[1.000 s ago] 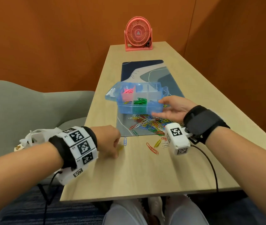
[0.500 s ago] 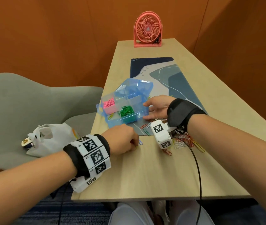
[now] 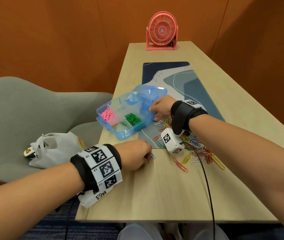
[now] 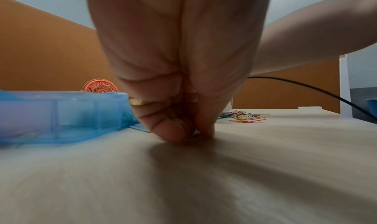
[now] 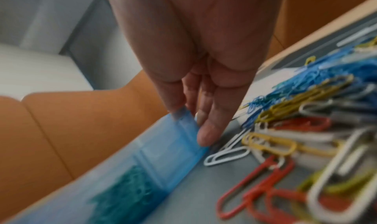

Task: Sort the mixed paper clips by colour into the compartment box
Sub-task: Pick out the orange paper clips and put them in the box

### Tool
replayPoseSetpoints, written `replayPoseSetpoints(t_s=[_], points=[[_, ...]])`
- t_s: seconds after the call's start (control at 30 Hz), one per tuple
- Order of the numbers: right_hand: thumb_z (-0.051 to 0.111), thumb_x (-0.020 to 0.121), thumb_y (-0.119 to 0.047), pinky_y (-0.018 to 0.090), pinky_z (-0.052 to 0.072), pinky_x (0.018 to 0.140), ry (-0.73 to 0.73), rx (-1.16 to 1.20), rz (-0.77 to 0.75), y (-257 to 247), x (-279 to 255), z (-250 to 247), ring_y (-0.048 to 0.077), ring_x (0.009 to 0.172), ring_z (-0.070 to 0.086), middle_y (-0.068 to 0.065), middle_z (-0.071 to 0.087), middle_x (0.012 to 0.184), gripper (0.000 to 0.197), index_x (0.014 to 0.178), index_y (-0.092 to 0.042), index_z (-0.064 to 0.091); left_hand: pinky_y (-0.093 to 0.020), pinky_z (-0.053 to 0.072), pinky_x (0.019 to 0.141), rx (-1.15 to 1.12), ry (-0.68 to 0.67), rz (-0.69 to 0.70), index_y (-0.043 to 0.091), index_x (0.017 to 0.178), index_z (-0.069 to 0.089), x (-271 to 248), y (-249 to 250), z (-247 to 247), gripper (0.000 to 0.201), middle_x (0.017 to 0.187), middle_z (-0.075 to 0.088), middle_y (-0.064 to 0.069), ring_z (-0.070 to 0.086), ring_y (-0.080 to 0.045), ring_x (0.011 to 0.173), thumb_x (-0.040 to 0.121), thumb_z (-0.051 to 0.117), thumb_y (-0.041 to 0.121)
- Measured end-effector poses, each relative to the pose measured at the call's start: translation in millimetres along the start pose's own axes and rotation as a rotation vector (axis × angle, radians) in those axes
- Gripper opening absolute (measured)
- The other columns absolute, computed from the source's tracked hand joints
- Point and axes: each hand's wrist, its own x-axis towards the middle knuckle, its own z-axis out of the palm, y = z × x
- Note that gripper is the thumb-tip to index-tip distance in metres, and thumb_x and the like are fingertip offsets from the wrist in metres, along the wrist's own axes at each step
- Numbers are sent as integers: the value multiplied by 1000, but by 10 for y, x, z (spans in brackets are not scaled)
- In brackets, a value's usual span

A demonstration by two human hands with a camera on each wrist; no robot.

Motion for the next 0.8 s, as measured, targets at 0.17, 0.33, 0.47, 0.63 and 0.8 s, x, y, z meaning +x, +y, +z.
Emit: replayPoseSetpoints(t_s=[0.17,0.33,0.47,0.63,0.8], points=[[60,87,-8,44,59,77,-39,-212,-35,-17,-94,-18,29,71,66,19,68,85,5,90,-5,63,-30,43,86,37,-13,20,14,96,57,-4,11,-6,10,108,51,-7,52,-22,99,90,50,14],[56,91,-6,35,59,66,-95,-334,-31,12,-187,-117,25,62,63,24,68,90,11,99,-1,60,-31,41,84,80,-25,26,14,94,52,-33,73,9,8,110,49,-9,51,-23,98,92,45,14],[57,90,-5,33,57,63,-94,-348,-2,54,-249,-212,25,60,61,26,67,91,16,104,3,60,-30,38,82,108,-2,44,7,101,56,-32,129,33,16,111,50,-10,51,-24,100,93,43,14],[56,90,-2,34,57,63,-84,-342,31,146,-338,-322,25,59,61,26,66,84,18,105,8,59,-27,41,74,72,125,54,10,99,61,-6,180,22,15,103,61,-7,55,-23,95,86,53,11],[62,91,-12,35,59,65,-16,-317,9,242,-418,-402,25,62,63,25,69,90,24,104,7,61,-26,44,71,103,161,9,13,94,68,-14,205,41,14,95,67,-7,59,-23,91,85,58,14]])
